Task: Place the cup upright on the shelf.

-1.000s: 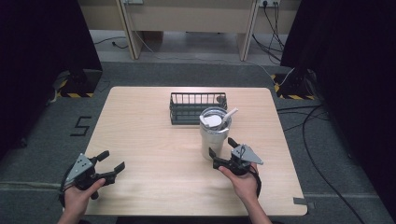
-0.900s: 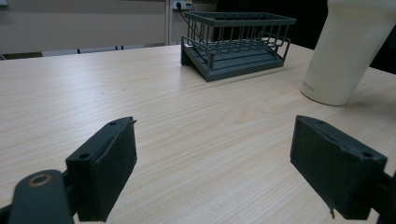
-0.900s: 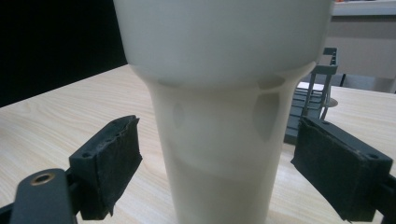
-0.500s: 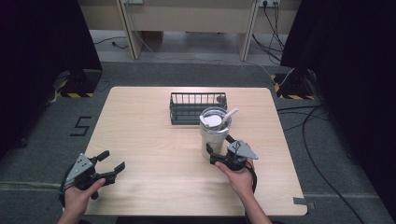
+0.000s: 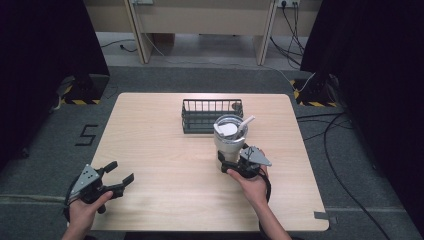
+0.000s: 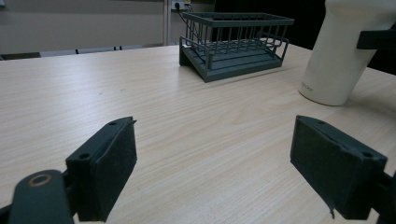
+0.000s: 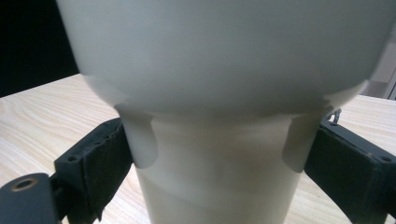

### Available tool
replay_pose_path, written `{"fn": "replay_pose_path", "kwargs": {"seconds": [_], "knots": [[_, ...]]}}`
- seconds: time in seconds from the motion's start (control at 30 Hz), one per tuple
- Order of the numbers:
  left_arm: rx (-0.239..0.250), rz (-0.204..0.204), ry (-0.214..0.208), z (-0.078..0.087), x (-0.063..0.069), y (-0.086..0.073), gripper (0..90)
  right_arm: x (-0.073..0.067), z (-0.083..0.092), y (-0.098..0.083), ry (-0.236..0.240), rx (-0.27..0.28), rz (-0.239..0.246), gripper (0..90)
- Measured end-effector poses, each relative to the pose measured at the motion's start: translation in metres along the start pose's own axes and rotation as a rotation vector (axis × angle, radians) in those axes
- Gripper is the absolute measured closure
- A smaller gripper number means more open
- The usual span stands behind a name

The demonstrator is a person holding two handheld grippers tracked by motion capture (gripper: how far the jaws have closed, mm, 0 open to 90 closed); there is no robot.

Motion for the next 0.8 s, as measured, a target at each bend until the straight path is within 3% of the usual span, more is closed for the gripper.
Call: {"fn": "replay_pose_path", "kwargs": {"seconds": [0.8], "knots": [[-0.003, -0.003, -0.007, -0.001, 0.001, 0.0, 14.1, -0.001, -0.013, 0.0, -0.018, 0.024, 0.0, 10.5]]}}
Point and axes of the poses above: each handheld gripper's, and its own axes: z roughly backward along the jaws, y roughly out of its top, x roughly to its right, the point moved 6 cm from there along -z, roughly forward along the jaws, and after that the axes turned 1 degree about x, right-handed, at the moved point
